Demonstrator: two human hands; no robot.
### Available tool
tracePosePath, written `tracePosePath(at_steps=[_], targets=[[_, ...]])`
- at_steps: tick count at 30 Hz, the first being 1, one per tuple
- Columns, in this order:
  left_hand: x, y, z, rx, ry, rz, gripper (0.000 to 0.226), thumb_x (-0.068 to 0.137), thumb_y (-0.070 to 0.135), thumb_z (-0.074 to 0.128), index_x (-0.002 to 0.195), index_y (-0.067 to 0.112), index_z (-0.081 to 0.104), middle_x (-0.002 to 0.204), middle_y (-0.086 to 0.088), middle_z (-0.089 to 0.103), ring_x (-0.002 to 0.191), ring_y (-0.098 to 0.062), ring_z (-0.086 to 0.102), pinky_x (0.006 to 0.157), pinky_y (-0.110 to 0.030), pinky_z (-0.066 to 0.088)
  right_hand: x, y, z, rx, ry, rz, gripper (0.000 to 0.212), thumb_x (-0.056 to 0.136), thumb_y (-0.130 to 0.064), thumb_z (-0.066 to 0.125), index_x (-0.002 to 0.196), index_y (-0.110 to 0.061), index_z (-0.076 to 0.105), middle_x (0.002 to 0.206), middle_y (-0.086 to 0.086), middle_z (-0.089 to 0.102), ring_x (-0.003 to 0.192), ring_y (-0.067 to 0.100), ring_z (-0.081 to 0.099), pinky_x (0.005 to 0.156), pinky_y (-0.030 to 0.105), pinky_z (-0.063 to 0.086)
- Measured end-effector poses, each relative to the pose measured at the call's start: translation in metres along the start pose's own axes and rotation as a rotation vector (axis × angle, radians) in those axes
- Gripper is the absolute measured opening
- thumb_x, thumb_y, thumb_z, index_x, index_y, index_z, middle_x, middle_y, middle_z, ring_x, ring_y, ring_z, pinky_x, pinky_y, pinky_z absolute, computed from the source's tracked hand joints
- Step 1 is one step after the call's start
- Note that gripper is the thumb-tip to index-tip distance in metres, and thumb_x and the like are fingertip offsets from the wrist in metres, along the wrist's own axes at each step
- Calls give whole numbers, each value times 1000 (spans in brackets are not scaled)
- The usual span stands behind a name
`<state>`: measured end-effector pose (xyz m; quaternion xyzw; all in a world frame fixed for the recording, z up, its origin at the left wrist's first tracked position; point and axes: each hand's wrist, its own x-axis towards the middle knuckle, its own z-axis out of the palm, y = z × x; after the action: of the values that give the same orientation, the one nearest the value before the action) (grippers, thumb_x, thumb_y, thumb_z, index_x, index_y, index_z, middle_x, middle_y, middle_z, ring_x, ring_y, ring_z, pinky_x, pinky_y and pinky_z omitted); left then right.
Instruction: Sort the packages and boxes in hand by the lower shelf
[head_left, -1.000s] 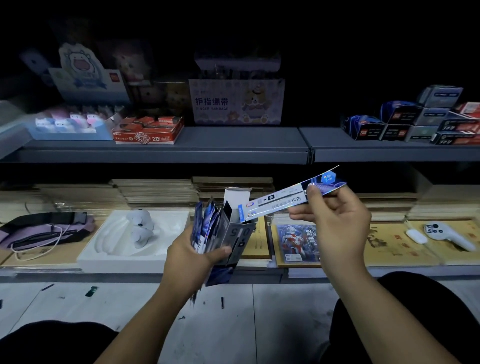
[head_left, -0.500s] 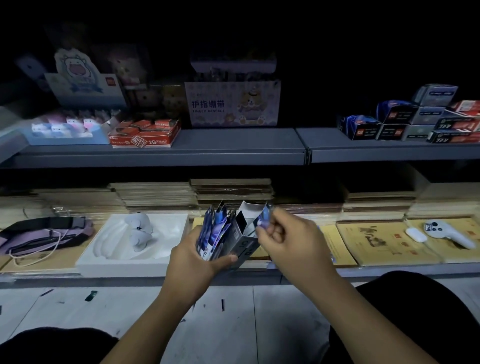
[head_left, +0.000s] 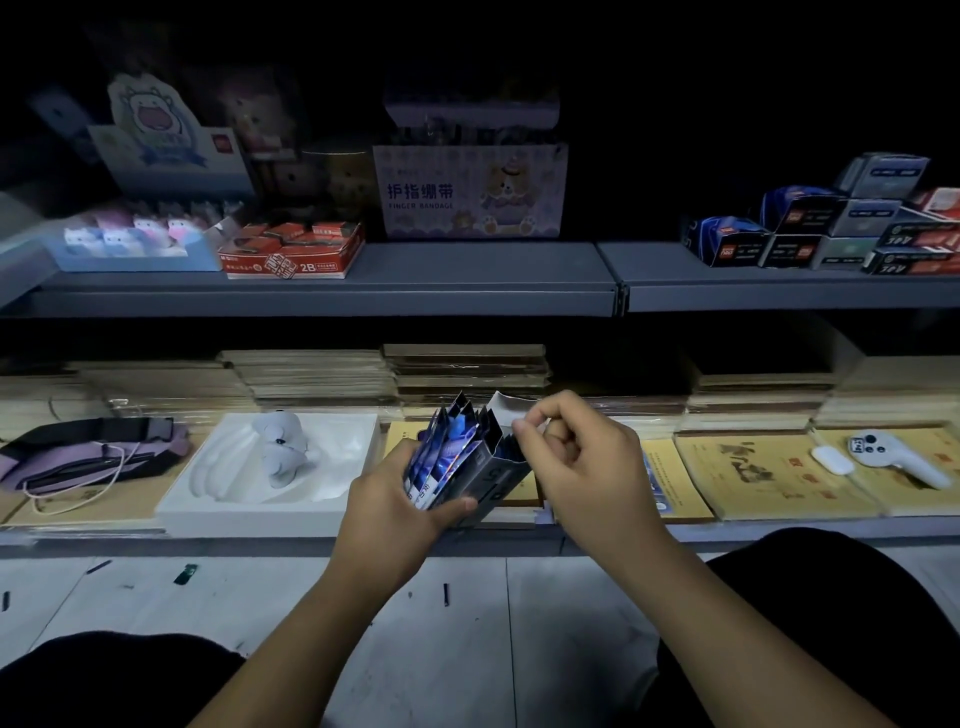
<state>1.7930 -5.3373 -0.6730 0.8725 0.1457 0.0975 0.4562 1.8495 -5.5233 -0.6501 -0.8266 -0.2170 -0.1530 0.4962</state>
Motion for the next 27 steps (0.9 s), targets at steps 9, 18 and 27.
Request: tracePosePath(at_steps=[9,18,27], targets=[[-4,-8,5,369,-20,132,45,83,35,79,117,39,51,101,13,73,86,-10,66,72,-35,59,-1,-9,1,88,-56,-130,10,94,-18,72,86,-23,74,74,-5,54,64,19,51,57,27,39],[-7,-3,7,546,-54,199,36,90,37,68,114,38,41,103,11,70,88,-14,62,69,-31,55,-3,-6,6,28,-135,-35,18,88,-31,78,75,-24,68,77,-4,50,64,14,48,59,20,36],[-7,-4,9,610,-50,254,34,91,38,65,113,34,39,111,10,68,95,-17,63,76,-33,55,-6,-4,7,-143,-186,-81,11,89,-37,69,100,-33,67,88,-19,45,74,4,54,59,16,39]])
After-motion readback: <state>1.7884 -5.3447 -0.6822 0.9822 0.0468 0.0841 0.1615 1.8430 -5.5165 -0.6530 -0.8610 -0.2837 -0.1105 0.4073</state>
